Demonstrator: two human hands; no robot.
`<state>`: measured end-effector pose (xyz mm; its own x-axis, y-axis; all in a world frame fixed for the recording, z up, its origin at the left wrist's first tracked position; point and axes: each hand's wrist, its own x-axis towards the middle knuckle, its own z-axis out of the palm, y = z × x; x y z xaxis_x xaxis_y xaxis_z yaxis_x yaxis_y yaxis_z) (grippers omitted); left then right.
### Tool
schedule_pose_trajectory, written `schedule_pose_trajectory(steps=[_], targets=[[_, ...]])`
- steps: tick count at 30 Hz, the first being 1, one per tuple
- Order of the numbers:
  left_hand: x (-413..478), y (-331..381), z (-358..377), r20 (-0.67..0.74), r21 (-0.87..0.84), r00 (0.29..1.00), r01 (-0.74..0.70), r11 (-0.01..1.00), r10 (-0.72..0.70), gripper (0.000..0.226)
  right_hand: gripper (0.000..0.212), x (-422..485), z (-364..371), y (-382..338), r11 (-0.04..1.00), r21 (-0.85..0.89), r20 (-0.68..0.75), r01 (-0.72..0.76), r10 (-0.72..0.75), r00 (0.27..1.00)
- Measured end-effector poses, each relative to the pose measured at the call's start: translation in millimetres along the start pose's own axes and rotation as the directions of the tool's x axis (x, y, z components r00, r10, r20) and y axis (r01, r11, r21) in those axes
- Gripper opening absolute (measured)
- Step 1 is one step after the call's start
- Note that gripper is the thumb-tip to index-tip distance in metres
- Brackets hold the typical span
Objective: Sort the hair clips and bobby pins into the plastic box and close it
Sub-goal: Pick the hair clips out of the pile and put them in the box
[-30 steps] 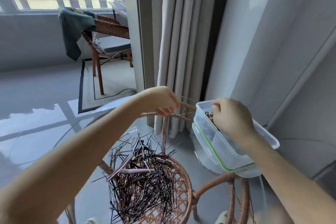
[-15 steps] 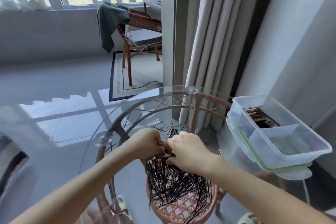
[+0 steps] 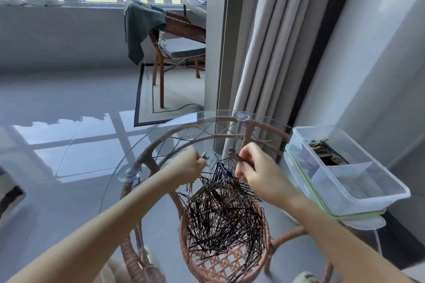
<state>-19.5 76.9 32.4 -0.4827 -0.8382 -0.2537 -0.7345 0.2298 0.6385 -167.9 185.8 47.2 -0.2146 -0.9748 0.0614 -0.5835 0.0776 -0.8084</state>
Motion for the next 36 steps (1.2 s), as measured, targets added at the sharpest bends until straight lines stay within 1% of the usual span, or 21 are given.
schedule_pose_trajectory(steps=[2,4,6,8,12,14,17,18,20,22,25,27,29,31,32,34,35,36], targets=[[6,5,16,0.007,0.046,1.000,0.015,0.999,-0.015,0.023,0.015,10,1,0,0.999,0.038,-0.052,-0.011,0.013,0.999],[14,8,29,-0.033,0.140,0.999,0.004,0.990,0.000,0.025,0.017,15,1,1,0.998,0.052,-0.089,-0.019,0.023,0.996],[20,11,33,-0.101,0.219,0.995,0.013,0.976,0.010,0.027,0.016,16,0,2,0.999,0.045,-0.092,-0.022,0.026,0.995],[26,15,31,-0.112,0.253,0.994,0.033,0.967,-0.004,0.031,0.014,14,-1,6,0.999,0.043,-0.093,-0.027,0.031,0.995],[31,26,26,0.020,0.217,0.996,0.077,0.973,-0.084,0.033,0.018,11,-7,13,0.998,0.059,-0.137,-0.035,0.043,0.990],[31,31,25,0.075,0.232,0.992,0.085,0.969,-0.105,0.033,0.022,9,-12,16,0.997,0.062,-0.163,-0.040,0.049,0.985],[30,38,24,0.109,0.262,0.988,0.077,0.962,-0.109,0.029,0.025,4,-17,22,0.997,0.066,-0.172,-0.050,0.060,0.983],[30,41,23,0.112,0.278,0.988,0.068,0.958,-0.103,0.032,0.024,3,-19,24,0.997,0.061,-0.171,-0.054,0.064,0.983],[29,49,16,0.124,0.316,0.989,0.041,0.948,-0.084,0.038,0.024,0,-23,27,0.996,0.069,-0.176,-0.056,0.067,0.982],[27,59,5,0.163,0.377,0.984,0.000,0.926,-0.067,0.040,0.026,-2,-29,27,0.996,0.074,-0.174,-0.053,0.066,0.983],[24,81,-12,0.239,0.512,0.971,-0.102,0.853,-0.028,0.041,0.025,-6,-41,27,0.998,0.040,-0.128,-0.049,0.054,0.990],[23,100,-20,0.256,0.569,0.966,-0.177,0.803,0.031,0.035,0.025,-10,-54,27,0.999,-0.004,-0.116,-0.040,0.040,0.992],[25,121,-24,0.273,0.564,0.956,-0.246,0.788,0.103,0.030,0.027,-15,-72,30,0.997,-0.070,-0.174,-0.040,0.027,0.984],[30,145,-20,0.271,0.510,0.947,-0.294,0.808,0.173,0.029,0.026,-22,-96,37,0.988,-0.143,-0.307,-0.057,0.011,0.952],[34,159,-14,0.263,0.472,0.945,-0.301,0.829,0.193,0.030,0.025,-23,-109,42,0.979,-0.187,-0.387,-0.083,0.004,0.922],[44,187,5,0.256,0.406,0.943,-0.305,0.862,0.213,0.032,0.023,-18,-135,57,0.943,-0.274,-0.518,-0.191,0.022,0.855],[48,201,18,0.258,0.357,0.941,-0.305,0.883,0.221,0.032,0.022,-12,-146,65,0.916,-0.313,-0.545,-0.253,0.045,0.837],[54,214,31,0.272,0.296,0.936,-0.301,0.907,0.222,0.032,0.023,-6,-155,72,0.893,-0.334,-0.540,-0.301,0.080,0.838]])
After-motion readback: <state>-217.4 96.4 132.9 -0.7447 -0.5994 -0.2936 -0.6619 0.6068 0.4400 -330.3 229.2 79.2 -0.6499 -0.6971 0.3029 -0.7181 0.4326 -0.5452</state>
